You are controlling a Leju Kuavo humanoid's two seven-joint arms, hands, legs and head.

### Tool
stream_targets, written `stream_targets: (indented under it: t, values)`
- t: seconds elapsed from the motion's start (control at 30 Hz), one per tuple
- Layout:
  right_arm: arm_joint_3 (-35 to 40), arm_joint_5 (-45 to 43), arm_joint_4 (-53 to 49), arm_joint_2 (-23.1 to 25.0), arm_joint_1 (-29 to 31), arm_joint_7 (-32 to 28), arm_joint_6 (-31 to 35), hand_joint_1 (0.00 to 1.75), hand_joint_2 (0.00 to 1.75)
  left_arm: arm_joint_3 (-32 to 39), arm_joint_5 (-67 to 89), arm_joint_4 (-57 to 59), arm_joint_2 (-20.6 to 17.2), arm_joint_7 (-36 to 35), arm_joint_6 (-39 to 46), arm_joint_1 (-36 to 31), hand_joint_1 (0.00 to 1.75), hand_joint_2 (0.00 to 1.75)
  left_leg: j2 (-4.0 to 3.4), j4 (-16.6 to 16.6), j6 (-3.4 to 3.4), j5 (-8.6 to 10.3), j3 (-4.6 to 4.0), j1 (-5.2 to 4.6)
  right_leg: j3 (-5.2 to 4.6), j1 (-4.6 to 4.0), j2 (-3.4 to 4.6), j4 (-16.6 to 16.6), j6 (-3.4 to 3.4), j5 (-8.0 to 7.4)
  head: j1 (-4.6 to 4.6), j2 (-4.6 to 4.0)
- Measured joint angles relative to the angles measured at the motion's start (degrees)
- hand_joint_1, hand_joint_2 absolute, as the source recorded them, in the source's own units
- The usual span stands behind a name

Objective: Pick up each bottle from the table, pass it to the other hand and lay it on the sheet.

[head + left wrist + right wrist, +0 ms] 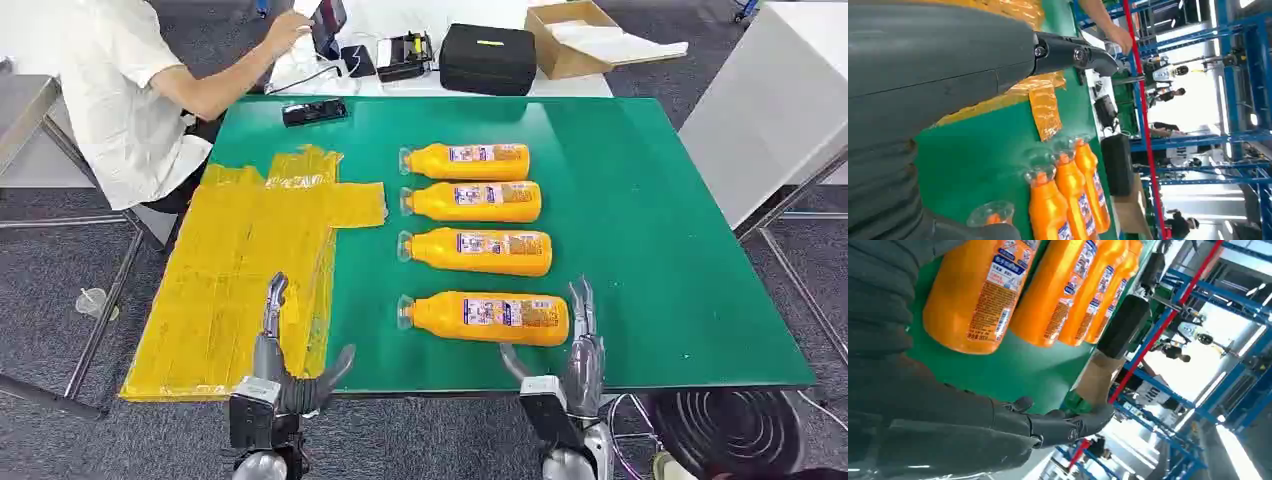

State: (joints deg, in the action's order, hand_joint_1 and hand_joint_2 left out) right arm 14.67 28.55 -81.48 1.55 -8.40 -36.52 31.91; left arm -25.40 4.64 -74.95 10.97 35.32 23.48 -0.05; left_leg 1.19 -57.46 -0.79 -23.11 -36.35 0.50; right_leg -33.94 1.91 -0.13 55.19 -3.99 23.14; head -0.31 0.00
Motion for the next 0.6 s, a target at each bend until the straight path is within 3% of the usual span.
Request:
stream_targets:
  t: [0.4, 0.6]
  values:
    - [4.5, 6.5, 1.7, -1.1, 1.7, 1.2, 0.0, 0.0, 1.75, -0.2, 1.9, 0.0, 0.1, -0.5, 0.3, -0.3, 0.0, 1.75, -0.01, 0.0, 0.0, 0.0, 0.0, 0.0, 0.0, 0.0, 0.0, 0.0, 0.0, 0.0, 0.0, 0.0]
    - [8.5, 14.1, 2.9, -4.4, 2.5, 6.1, 1.4, 0.0, 1.75, -1.7, 2.5, -0.1, 0.1, -2.4, -1.9, -0.5, 0.0, 1.75, 0.02, 0.0, 0.0, 0.0, -0.01, -0.01, -0.01, 0.01, -0.01, 0.0, 0.0, 0.0, 0.0, 0.0]
